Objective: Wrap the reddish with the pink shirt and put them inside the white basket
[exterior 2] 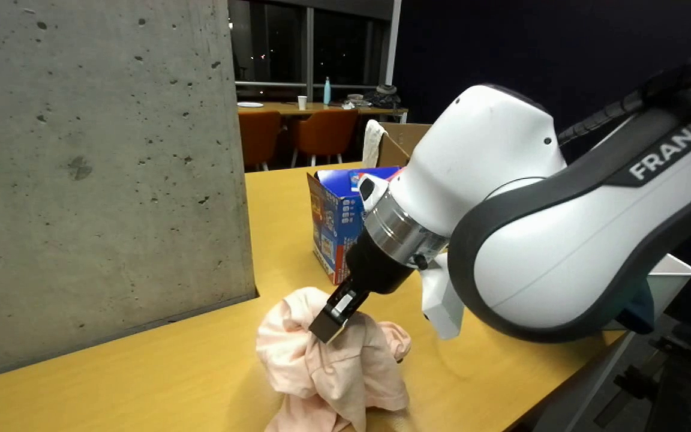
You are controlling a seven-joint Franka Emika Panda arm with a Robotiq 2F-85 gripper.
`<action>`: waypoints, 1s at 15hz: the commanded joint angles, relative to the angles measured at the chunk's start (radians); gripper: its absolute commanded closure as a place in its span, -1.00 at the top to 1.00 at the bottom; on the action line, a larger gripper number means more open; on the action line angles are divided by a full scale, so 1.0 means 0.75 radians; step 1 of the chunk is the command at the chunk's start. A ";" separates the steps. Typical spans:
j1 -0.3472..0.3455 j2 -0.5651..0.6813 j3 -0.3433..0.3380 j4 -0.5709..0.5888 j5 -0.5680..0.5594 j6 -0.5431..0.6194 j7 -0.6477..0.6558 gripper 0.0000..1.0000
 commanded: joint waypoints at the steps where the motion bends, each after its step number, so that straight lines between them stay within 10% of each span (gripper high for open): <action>1: 0.169 0.094 -0.196 0.111 -0.063 0.032 0.135 -0.88; 4: 0.223 0.165 -0.263 0.155 -0.058 0.024 0.196 -0.79; 6: 0.242 0.186 -0.288 0.167 -0.054 0.015 0.223 0.02; 12: 0.250 -0.039 -0.329 -0.019 -0.059 0.019 0.253 0.87; 15: 0.248 -0.143 -0.368 -0.082 -0.071 0.001 0.259 1.00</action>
